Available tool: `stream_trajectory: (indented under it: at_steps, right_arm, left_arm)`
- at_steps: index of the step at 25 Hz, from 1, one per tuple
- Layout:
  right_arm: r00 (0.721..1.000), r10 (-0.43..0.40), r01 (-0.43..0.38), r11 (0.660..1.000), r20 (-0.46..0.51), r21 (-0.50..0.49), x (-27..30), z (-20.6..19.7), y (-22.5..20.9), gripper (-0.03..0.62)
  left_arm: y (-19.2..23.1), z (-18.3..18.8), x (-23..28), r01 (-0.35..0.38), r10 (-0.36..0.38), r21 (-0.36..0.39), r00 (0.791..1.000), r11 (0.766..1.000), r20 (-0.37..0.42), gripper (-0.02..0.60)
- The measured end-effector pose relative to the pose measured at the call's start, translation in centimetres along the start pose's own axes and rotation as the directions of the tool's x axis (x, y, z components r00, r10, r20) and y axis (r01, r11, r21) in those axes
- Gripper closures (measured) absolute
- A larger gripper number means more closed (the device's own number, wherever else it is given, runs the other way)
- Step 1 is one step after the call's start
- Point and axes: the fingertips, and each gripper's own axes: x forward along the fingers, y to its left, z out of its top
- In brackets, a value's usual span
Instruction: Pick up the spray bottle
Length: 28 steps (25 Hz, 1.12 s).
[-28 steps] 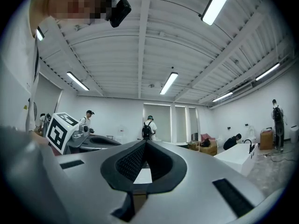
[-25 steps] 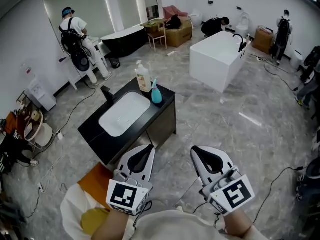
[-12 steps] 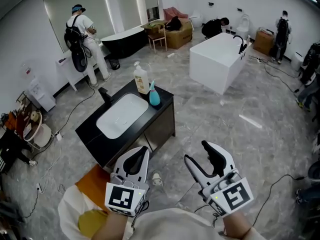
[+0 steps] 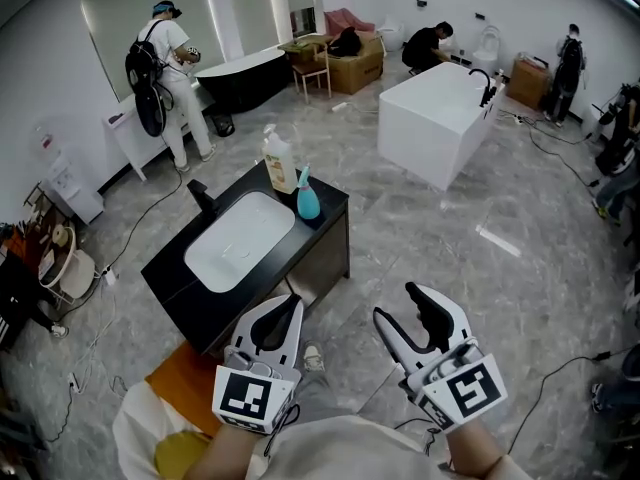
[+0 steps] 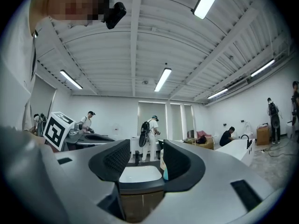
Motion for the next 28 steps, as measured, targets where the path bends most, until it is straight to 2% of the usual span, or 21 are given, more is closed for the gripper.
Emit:
stream_trajectory:
  at_steps: [6, 9, 12, 14, 22, 28]
  right_arm:
    - [1.0, 0.004, -0.004, 1.0, -0.021, 0.001, 7.4, -0.5, -2.4, 0.353]
    - [1.0, 0.002, -0.002, 1.0, -0.018, -0.008, 12.2, 0.5, -3.6, 0.355]
    - [1.0, 0.001, -0.001, 1.0, -0.013, -0.01, 17.2, 1.0, -4.9, 0.355]
    - [1.0, -0.004, 0.004, 1.0, 0.006, 0.003, 20.6, 1.2, -5.9, 0.376]
    - [0.997, -0.049, 0.049, 0.999, -0.052, -0.003, 33.8, -1.5, -10.0, 0.379]
    - [0.994, -0.047, 0.049, 0.999, -0.095, 0.021, 39.4, -3.4, -11.8, 0.379]
  left_arm:
    - [5.1, -0.8, 5.2, 0.016, -0.016, -0.025, 1.0, 1.0, 0.003, 0.555]
    - [9.1, -1.1, 7.7, 0.024, -0.024, 0.002, 1.0, 1.0, -0.001, 0.555]
    - [13.4, -0.9, 10.8, 0.016, -0.015, -0.017, 1.0, 1.0, 0.01, 0.557]
    - [16.4, -1.1, 12.9, 0.012, -0.012, -0.025, 1.0, 1.0, 0.018, 0.555]
    - [27.0, -6.3, 20.9, 0.028, -0.03, -0.056, 0.999, 0.998, -0.038, 0.555]
    - [31.6, -7.8, 24.7, 0.04, -0.043, -0.042, 0.997, 0.998, -0.065, 0.557]
